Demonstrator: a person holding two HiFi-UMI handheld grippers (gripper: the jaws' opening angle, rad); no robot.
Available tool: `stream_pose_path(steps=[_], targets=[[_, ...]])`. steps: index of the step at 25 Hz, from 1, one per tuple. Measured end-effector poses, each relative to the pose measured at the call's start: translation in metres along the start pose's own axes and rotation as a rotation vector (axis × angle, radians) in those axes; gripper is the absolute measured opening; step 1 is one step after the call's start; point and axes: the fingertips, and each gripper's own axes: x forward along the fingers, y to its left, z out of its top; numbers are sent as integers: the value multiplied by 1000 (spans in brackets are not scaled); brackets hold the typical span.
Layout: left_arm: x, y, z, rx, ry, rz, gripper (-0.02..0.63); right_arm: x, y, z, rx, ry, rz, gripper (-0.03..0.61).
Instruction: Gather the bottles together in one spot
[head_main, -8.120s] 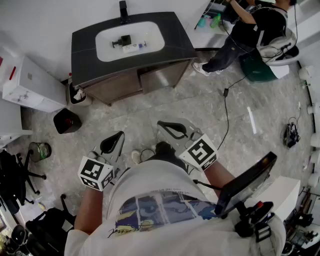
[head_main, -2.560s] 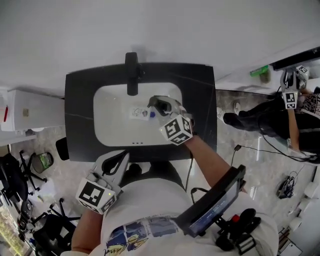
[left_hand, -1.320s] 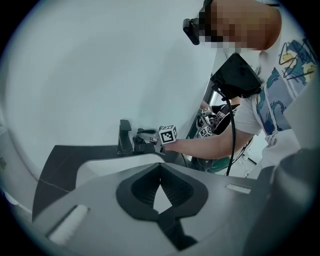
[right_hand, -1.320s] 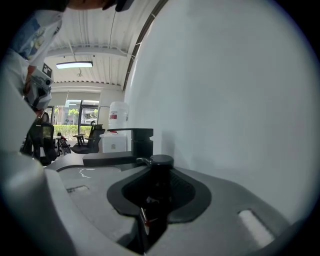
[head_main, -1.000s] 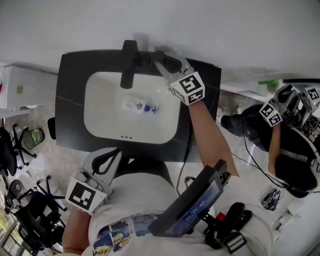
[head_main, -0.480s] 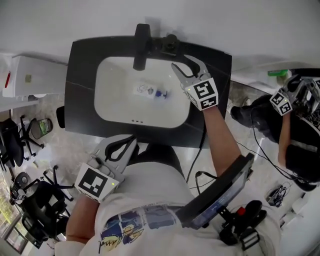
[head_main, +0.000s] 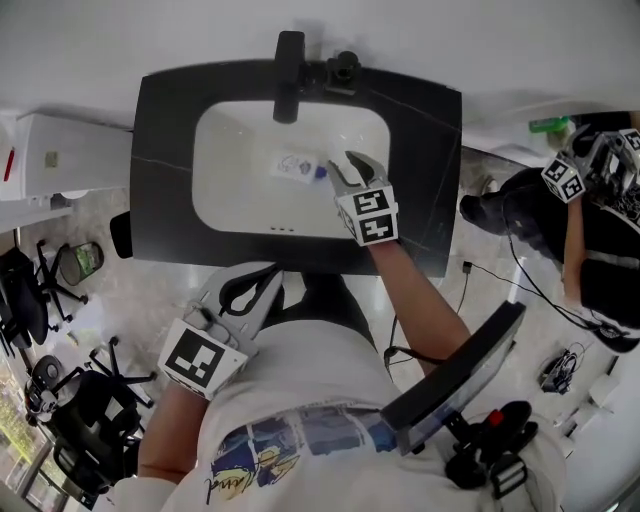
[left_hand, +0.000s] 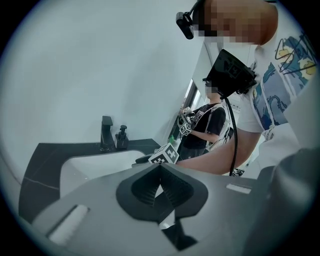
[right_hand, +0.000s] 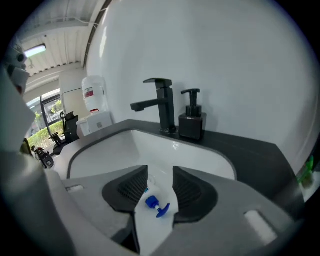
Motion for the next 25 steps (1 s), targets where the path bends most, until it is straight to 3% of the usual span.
stream_pose_path(steps=[5, 11, 20, 25], targets=[[-18, 20, -7, -16, 8, 10, 3, 14, 2, -35, 36, 101, -80, 158], [-27, 34, -13, -9, 23, -16, 3, 29, -15, -67, 148, 234, -205, 152], [-34, 55, -24, -37, 71, -28, 3, 56, -28, -107, 332, 420, -280, 143], [-29, 64, -20, -43, 81, -44, 3, 80, -23, -106, 324, 418, -266, 106]])
